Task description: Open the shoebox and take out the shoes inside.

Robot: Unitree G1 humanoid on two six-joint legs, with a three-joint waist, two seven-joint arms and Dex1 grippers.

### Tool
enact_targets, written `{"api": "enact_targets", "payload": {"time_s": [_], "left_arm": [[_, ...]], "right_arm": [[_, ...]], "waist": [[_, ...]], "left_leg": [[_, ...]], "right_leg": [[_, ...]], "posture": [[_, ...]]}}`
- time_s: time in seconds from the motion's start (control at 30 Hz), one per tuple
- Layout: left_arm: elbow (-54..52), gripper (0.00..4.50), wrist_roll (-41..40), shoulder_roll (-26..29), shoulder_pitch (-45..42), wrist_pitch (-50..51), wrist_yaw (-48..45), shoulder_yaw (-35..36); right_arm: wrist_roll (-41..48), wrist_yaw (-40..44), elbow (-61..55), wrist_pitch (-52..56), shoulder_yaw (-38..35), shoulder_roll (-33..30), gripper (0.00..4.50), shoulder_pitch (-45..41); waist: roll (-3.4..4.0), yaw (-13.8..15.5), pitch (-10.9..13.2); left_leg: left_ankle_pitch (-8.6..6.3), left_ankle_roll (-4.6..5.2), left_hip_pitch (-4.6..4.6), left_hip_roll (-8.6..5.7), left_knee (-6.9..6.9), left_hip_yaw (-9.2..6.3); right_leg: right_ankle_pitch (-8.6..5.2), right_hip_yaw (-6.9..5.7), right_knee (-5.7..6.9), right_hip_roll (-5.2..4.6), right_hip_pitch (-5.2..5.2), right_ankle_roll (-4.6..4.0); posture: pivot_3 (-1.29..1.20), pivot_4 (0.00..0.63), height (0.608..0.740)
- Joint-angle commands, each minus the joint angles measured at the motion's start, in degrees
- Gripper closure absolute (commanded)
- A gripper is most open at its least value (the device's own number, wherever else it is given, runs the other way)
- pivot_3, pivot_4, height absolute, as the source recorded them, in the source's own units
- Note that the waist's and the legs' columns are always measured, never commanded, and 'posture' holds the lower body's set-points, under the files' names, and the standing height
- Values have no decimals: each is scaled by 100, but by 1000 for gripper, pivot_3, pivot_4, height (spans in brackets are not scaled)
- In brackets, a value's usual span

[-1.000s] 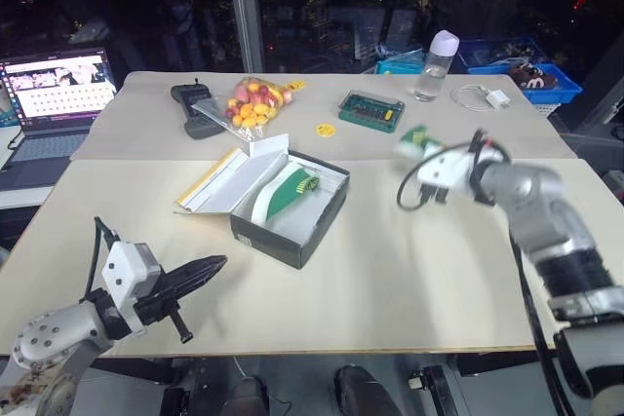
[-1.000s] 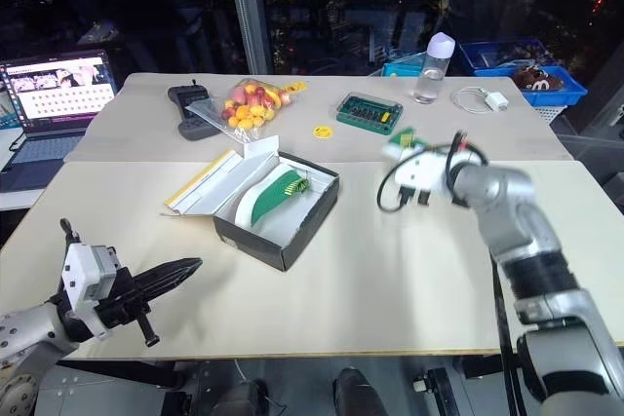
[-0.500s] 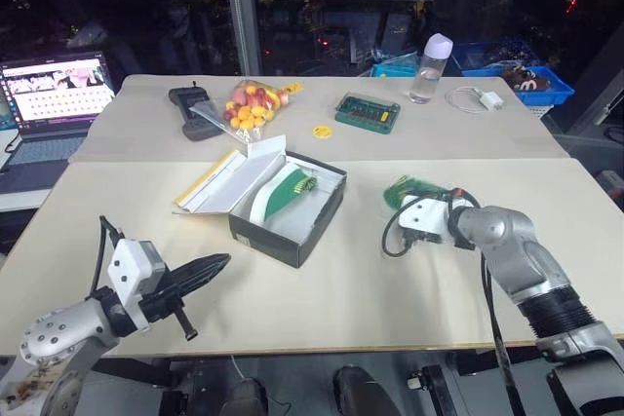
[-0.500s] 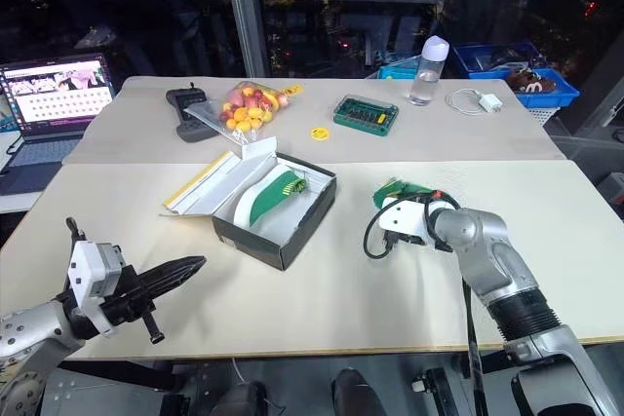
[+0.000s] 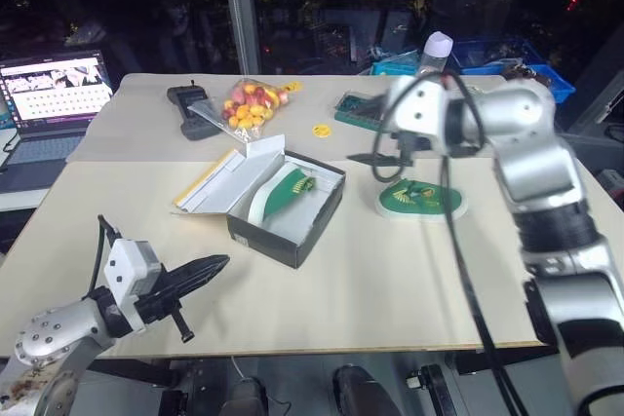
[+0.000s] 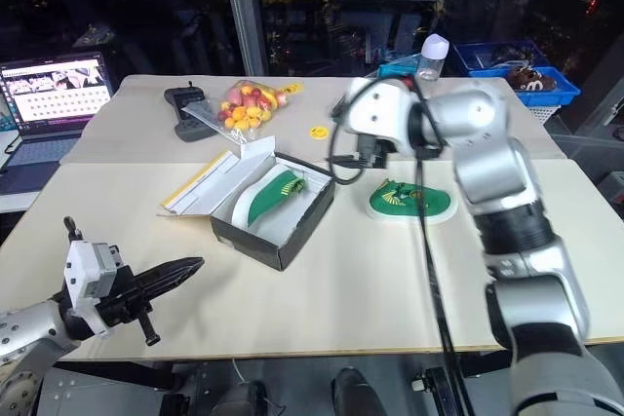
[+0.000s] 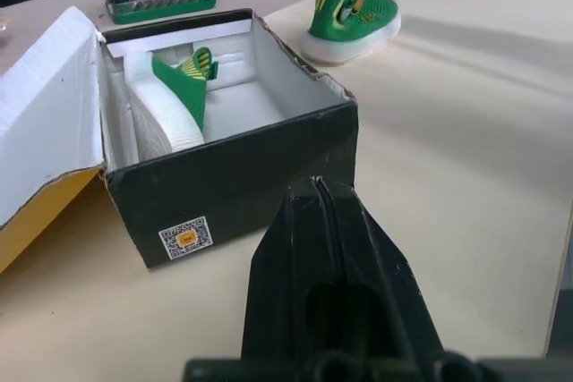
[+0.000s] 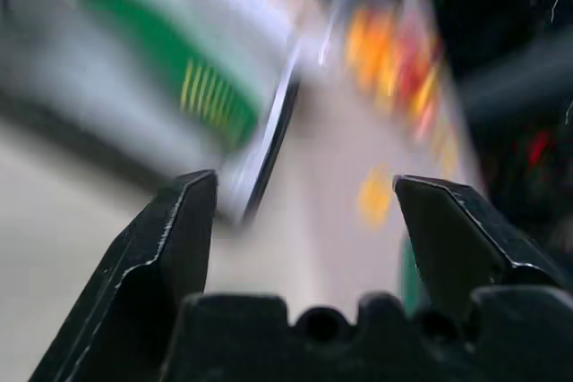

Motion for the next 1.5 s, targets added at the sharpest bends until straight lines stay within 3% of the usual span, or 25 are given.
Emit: {"api": "enact_targets", "payload": {"time_s": [0.03, 0.4, 0.67, 1.07, 1.17, 1.33, 1.4, 1.5], "left_arm": [[-54, 4500, 27, -9, -56, -13, 83, 3], [-239, 4500, 28, -79, 184, -42, 200, 10], [-329, 4500, 22, -128, 338, -59, 253, 80], [-374, 4500, 9, -142, 392, -71, 319, 108], [-317, 4500, 37, -160, 420, -130, 284, 97], [-193, 4500, 106, -196, 437, -241, 198, 62], [-126, 4500, 140, -212, 428, -286, 147, 53], [-44, 4500, 177, -221, 423, -351, 87, 47]], "right_arm": [[-711, -125, 818, -1516, 999, 621, 750, -270], [-1873, -976, 3229, -3556, 1881, 1556, 750, -1054], [-2326, -1439, 4167, -4116, 2010, 1935, 750, -1583], [-2978, -2122, 4979, -4470, 2370, 2342, 750, -1429], [-2965, -2204, 5017, -4462, 2320, 2315, 1458, -1436], [-2917, -2286, 5038, -4462, 2272, 2327, 3239, -1460], [-2847, -2303, 4998, -4471, 2201, 2330, 3726, -1457], [-2574, -2079, 4877, -4433, 1971, 2287, 3726, -1494]], "waist": [[0, -3, 0], [3, 34, 4], [5, 1, 5], [7, 3, 7], [7, -3, 7], [7, -13, 7], [7, -11, 6], [7, -8, 7]], "left_leg": [[0, 0, -3, -1, 0, 2], [0, 0, -20, -6, -1, -3], [0, 0, -13, -6, -1, -6], [0, 0, -14, -7, 0, -9], [0, 0, -14, -6, -1, -9], [0, 0, -13, -6, -1, -11], [0, 0, -13, -6, -1, -11], [0, 0, -14, -7, -1, -11]], "right_leg": [[1, 1, -3, -3, -1, 1], [22, -10, 4, -12, -14, -37], [20, -12, 9, -11, -11, -35], [20, -14, 9, -12, -10, -37], [19, -14, 10, -10, -11, -36], [19, -14, 12, -9, -12, -37], [19, -14, 12, -9, -10, -37], [19, -15, 12, -9, -10, -36]], "posture": [[0, 150, 703], [0, 150, 703], [0, 150, 703], [0, 150, 703], [0, 150, 703], [0, 150, 703], [0, 150, 703], [0, 150, 703]]}}
